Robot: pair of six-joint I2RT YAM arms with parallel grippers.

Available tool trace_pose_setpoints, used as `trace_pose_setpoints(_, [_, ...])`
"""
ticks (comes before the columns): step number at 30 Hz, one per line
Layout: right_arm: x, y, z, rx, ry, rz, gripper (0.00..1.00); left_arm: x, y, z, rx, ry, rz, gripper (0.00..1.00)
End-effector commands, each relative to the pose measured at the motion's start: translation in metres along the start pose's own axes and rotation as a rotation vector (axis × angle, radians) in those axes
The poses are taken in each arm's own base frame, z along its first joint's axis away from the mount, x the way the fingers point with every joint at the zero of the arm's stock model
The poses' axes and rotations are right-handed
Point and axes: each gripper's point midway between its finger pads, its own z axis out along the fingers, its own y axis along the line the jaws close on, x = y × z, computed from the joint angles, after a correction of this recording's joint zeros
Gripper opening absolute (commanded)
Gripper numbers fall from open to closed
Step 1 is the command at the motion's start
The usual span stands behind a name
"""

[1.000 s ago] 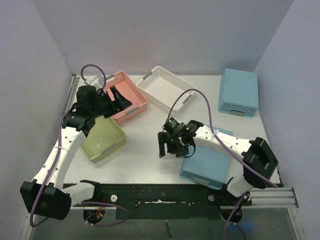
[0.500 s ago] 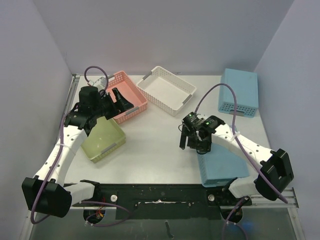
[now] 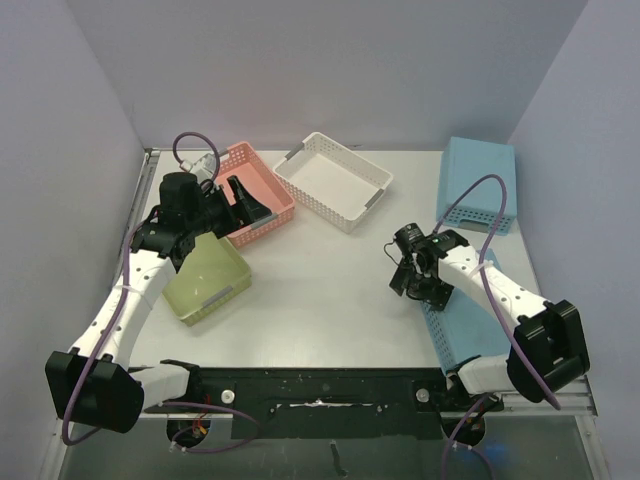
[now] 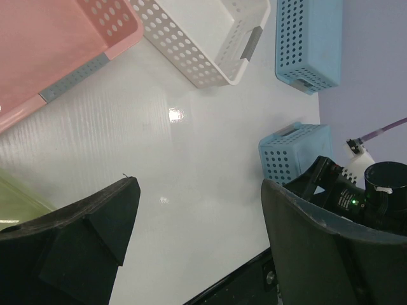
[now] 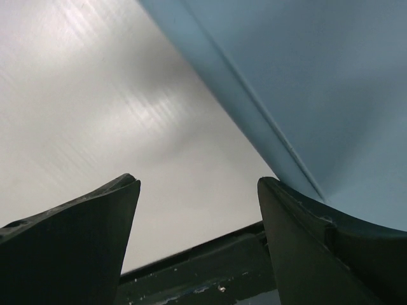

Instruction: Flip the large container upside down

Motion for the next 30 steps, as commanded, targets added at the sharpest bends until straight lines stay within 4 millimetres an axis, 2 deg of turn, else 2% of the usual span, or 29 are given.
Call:
trace_pose_setpoints(1, [-0.028, 0.02, -0.029, -0.082, -0.145, 0.013, 0.76, -0.014, -0.022, -0.002, 0.088, -0.038, 0.063, 0.77])
trace_pose_setpoints(4, [-0.024, 0.051, -0.036, -0.16, -0.174, -0.08, 0.77, -0.014, -0.024, -0.002, 0.093, -0.036, 0.069, 0.77])
trace_pose_setpoints(7, [-0.016, 0.055, -0.015, -0.143, -0.127, -0.12, 0.78, -0.011, -0.031, -0.003, 0.122, -0.027, 0.077, 0.77])
trace_pose_setpoints(8, [-0.021, 0.041, 0.0, -0.105, -0.107, -0.096, 0.78, -0.013, -0.041, -0.005, 0.158, -0.029, 0.081, 0.77])
trace_pose_setpoints(10, [-0.03, 0.018, 0.013, -0.052, -0.095, -0.046, 0.78, -0.013, -0.053, -0.004, 0.183, -0.023, 0.108, 0.77])
trace_pose_setpoints(13, [-0.052, -0.013, 0.019, 0.006, -0.121, 0.032, 0.78, -0.006, -0.065, 0.007, 0.178, 0.019, 0.171, 0.77])
trace_pose_setpoints(16, [-0.074, -0.031, 0.015, 0.057, -0.162, 0.088, 0.78, 0.011, -0.086, 0.026, 0.144, 0.077, 0.291, 0.79])
trace_pose_setpoints(18, [-0.085, -0.032, 0.007, 0.069, -0.185, 0.112, 0.78, 0.024, -0.091, 0.045, 0.086, 0.114, 0.36, 0.8])
trace_pose_setpoints(23, [-0.095, -0.011, -0.008, -0.033, -0.217, 0.133, 0.78, 0.022, -0.103, 0.076, 0.061, 0.097, 0.437, 0.8])
trace_pose_setpoints(25, [-0.099, 0.0, -0.016, -0.118, -0.239, 0.134, 0.78, 0.018, -0.117, 0.09, 0.073, 0.078, 0.516, 0.8])
trace_pose_setpoints(30, [-0.109, 0.005, -0.045, -0.238, -0.32, 0.139, 0.79, 0.028, -0.117, 0.149, 0.012, 0.145, 0.666, 0.8])
